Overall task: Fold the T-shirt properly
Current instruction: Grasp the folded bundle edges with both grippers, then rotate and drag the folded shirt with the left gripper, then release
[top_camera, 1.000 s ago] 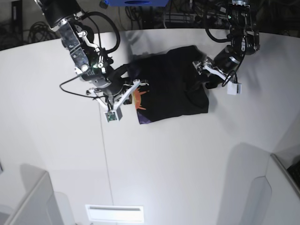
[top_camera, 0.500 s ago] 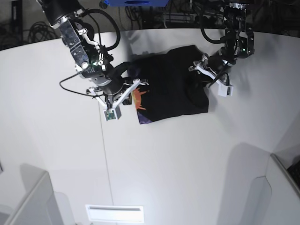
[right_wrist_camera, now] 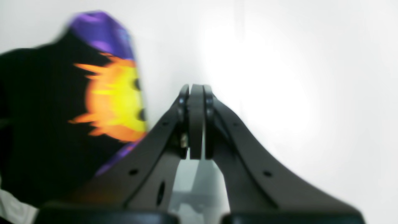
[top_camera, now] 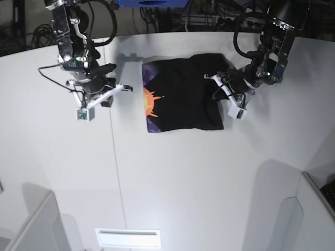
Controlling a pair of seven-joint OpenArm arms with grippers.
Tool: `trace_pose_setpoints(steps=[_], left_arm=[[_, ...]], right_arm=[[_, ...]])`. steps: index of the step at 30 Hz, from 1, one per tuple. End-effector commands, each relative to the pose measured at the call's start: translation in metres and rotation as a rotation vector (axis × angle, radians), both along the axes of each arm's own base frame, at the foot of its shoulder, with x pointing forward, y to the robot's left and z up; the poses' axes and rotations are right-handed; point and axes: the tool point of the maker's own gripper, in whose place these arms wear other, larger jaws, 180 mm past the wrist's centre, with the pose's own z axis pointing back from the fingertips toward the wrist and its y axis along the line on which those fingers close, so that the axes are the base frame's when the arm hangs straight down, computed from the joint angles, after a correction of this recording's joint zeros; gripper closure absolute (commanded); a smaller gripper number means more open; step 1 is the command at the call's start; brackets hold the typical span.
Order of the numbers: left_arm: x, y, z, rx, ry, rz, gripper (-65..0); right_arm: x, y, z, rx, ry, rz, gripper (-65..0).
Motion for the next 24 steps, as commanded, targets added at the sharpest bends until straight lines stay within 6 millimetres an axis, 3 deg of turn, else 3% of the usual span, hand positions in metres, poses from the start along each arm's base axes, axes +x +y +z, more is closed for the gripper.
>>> trace_pose_setpoints(steps=[1, 6, 11, 18, 24], left_arm=[[0.003, 0.005, 0.002, 0.048, -0.006, -0.041, 0.0], [0.002, -0.010, 0.002, 0.135, -0.015, -0.243, 0.0], [0.015, -0.023, 0.009, 0.235, -0.073, -0.424, 0.0], [0.028, -0.032, 0.002, 0.500, -0.232, -0.683, 0.0], [0.039, -0.074, 0.010, 0.612, -0.422, -0.909, 0.0]], right_arm=[[0.006, -0.004, 0.011, -0.002, -0.048, -0.009, 0.0], [-0.006, -0.026, 0.003, -0.020, -0.016, -0.072, 0.0], [-0.018, -0.047, -0.003, -0.037, 0.012, -0.133, 0.0], [-0.035, -0.068, -0.008, -0.069, 0.000, -0.197, 0.0], [-0.043, -0.068, -0.013, -0.043, 0.013, -0.253, 0.0]])
